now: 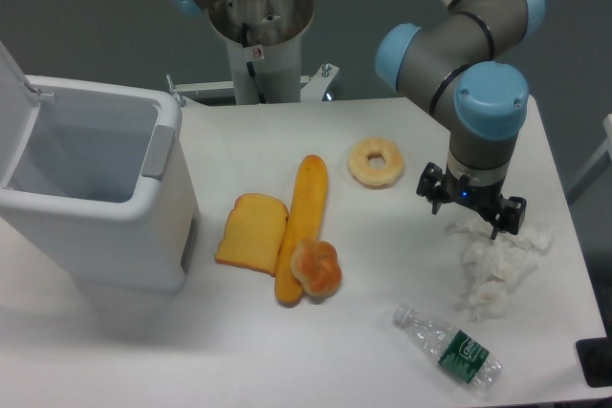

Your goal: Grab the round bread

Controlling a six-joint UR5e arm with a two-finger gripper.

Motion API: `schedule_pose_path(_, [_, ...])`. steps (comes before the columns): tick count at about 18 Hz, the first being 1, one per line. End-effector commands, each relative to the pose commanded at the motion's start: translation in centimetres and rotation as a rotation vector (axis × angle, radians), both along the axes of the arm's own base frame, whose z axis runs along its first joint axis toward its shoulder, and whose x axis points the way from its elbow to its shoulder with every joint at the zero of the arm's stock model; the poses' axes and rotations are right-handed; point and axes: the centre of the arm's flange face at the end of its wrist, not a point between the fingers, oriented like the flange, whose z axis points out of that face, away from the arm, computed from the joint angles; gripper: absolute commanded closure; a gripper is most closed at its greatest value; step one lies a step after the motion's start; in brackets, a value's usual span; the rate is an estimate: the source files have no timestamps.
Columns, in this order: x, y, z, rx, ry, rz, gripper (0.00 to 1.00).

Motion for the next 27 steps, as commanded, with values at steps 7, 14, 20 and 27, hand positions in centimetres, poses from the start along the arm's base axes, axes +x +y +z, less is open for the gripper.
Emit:
schedule_pose_path(7, [1.5, 0.1, -2.3, -0.016, -0.042, 0.003, 0.00])
schedule_pose_path(14, [7.0, 4.4, -4.1, -0.022, -0.084, -0.066, 0.00])
schedule_pose_path(20, [12.6, 8.1, -6.0, -0.014, -0.137, -0.048, 0.00])
schedule_pose_path(27, [17.5, 10.9, -8.4, -0.041, -0.171, -0.042, 0.00])
